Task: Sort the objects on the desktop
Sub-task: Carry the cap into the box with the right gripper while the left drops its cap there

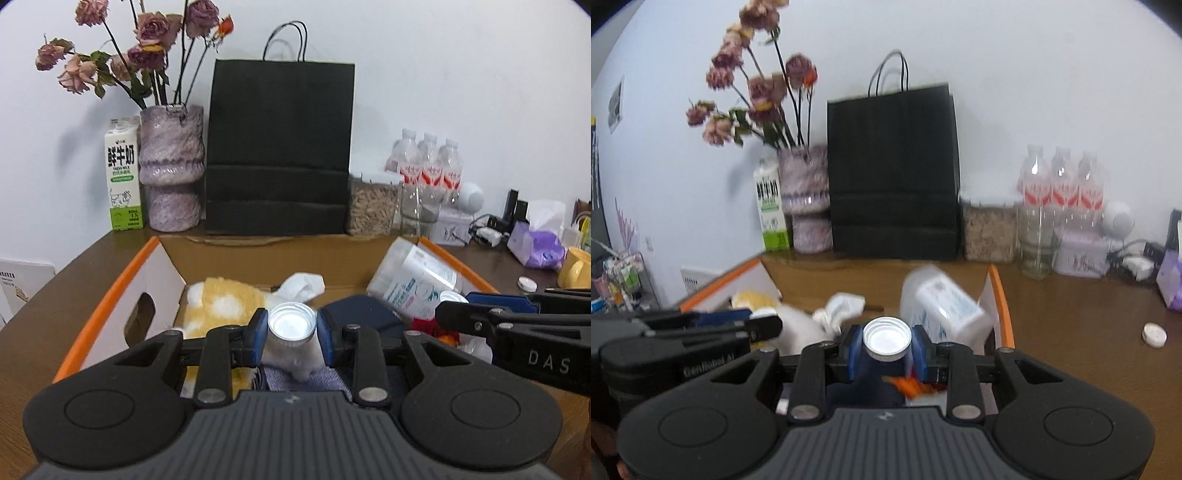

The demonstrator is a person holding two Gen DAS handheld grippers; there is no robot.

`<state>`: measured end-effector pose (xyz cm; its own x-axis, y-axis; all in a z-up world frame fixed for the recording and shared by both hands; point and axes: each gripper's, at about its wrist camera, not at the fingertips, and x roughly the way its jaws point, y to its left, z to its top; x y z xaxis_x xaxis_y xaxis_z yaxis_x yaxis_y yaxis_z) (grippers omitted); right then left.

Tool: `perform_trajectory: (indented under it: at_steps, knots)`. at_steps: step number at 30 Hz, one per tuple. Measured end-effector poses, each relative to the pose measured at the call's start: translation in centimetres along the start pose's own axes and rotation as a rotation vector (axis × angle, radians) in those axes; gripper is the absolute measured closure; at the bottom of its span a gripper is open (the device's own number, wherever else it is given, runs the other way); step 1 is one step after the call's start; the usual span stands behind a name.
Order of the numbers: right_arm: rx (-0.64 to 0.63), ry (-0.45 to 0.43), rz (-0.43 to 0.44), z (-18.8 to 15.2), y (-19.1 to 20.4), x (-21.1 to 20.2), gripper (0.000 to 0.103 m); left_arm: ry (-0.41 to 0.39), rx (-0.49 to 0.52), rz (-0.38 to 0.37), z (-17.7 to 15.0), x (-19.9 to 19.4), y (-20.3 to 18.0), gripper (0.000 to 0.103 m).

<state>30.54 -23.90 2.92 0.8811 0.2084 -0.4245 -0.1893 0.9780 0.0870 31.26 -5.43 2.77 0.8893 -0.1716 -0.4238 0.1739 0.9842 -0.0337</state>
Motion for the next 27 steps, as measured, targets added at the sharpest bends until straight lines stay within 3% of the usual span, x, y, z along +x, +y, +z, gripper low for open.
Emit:
perform_trajectory:
  at_steps: [9,10,13,16,18,19,27]
  knots:
    - [-0.008,0.016,-0.007,-0.9,0.2,0.2,0.074,-0.006,0.011,0.007,-0.5,-0.1,-0.4,0.07]
    - [-0.012,0.015,-0.005,-0.9,0.2,0.1,0.066,-0.011,0.014,0.01,-0.5,-0.2,-0.4,0.067]
    - [-0.023,-0.007,-0.002,-0.8,0.5,-0.5,0.029,-0.045,0.014,0.027,-0.3,-1.1,-0.4,0.049]
    - [-0.036,-0.046,-0.017,-0.6,0.8,-1.4,0.013,-0.093,-0.005,0.058,-0.1,-2.2,-0.1,0.025]
    - [-0.025,-0.065,-0.023,-0.4,0.6,-1.9,0.005,-0.121,-0.021,0.095,0.0,-2.8,0.1,0.0]
    - [-0.016,-0.072,-0.023,-0.4,0.4,-2.2,0.0,-0.137,-0.026,0.108,0.0,-3.0,0.2,0.0]
    - [-0.019,-0.073,-0.038,-0.6,0.1,-2.6,0.0,-0.124,-0.02,0.109,-0.1,-3.0,0.1,0.0]
